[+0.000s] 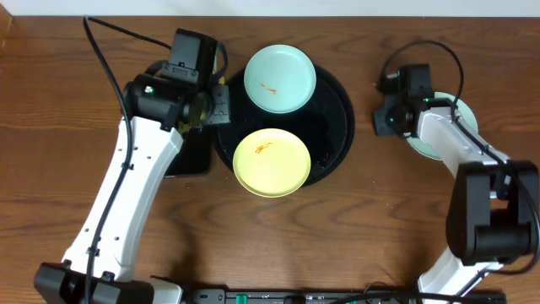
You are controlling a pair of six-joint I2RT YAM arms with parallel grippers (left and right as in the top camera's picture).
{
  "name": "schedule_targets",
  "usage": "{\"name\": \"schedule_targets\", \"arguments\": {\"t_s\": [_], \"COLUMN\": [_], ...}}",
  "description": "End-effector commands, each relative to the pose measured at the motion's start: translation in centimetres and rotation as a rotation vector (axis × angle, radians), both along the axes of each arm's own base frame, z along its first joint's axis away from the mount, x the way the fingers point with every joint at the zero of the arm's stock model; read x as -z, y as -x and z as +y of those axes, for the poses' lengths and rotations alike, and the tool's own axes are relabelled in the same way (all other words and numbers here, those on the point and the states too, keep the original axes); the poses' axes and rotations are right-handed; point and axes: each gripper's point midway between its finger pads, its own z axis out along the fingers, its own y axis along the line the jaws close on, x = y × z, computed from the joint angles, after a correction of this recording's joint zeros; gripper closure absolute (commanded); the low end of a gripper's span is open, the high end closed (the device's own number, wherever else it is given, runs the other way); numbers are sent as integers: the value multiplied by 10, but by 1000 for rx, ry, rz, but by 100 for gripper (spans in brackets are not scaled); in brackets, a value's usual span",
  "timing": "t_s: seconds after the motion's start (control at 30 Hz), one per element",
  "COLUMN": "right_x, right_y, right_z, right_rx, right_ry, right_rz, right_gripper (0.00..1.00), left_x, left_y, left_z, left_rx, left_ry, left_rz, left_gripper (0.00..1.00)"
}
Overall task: Clean dirty plates on tray and stack at the side
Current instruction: 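Move right gripper back to the yellow plate on the round tray, then pinch the yellow plate rim with right gripper and tilt it up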
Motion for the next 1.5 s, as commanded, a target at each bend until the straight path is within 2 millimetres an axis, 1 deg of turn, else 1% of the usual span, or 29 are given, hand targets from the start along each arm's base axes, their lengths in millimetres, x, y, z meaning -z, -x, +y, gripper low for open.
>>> {"name": "schedule_targets", "arguments": {"t_s": [0.0, 0.07, 0.13, 0.2, 0.23, 0.33, 0.37, 0.4, 0.47, 0.57, 0.6, 0.63, 0.67, 0.83, 1.0, 1.07, 1.13, 1.2, 1.37, 1.47], "right_x": [-76, -81, -75, -66, -63, -54, -50, -46, -39, -31, -30, -29, -29, -27, -21, -18, -12, -2, 17, 22], "right_y": [-6, 6, 26, 52, 64, 99, 108, 116, 128, 133, 136, 138, 139, 146, 152, 154, 155, 158, 163, 163], "right_z": [67, 81, 94, 107, 114, 136, 141, 144, 151, 155, 159, 161, 163, 172, 171, 172, 176, 176, 176, 181], "right_rx": [-57, 22, 87, 151, 157, 113, 121, 142, 210, 307, 331, 349, 361, 433, 528, 567, 569, 583, 600, 587], "right_ry": [-312, -385, -416, -421, -411, -355, -331, -307, -259, -197, -185, -177, -171, -151, -125, -130, -146, -153, -181, -210], "right_rz": [-61, 36, 153, 279, 327, 426, 451, 472, 495, 470, 465, 462, 459, 437, 418, 420, 417, 418, 427, 428], "right_gripper": [63, 64, 64, 64, 65, 80, 84, 87, 86, 80, 68, 59, 55, 59, 63, 63, 65, 66, 76, 79], "left_x": [-6, -5, -4, -2, -2, 0, 1, 1, 3, 8, 10, 12, 14, 18, 18, 18, 18, 18, 18, 18], "left_y": [2, 4, 6, 9, 10, 14, 15, 16, 16, 18, 19, 20, 21, 23, 23, 23, 23, 23, 23, 23], "left_z": [18, 20, 19, 19, 20, 21, 21, 21, 21, 22, 22, 22, 23, 23, 23, 23, 23, 23, 23, 23], "left_rx": [-102, -104, -102, -101, -101, -100, -100, -100, -100, -100, -99, -100, -100, -100, -99, -99, -99, -99, -99, -99], "left_ry": [-2, -4, -4, -4, -6, -12, -14, -15, -16, -20, -21, -24, -25, -29, -28, -28, -28, -28, -28, -28], "left_rz": [-16, -6, 2, 15, 21, 39, 45, 46, 50, 64, 71, 77, 83, 94, 94, 94, 94, 94, 94, 94], "left_gripper": [93, 92, 92, 92, 92, 92, 92, 92, 92, 92, 92, 92, 92, 92, 92, 92, 92, 92, 92, 92]}}
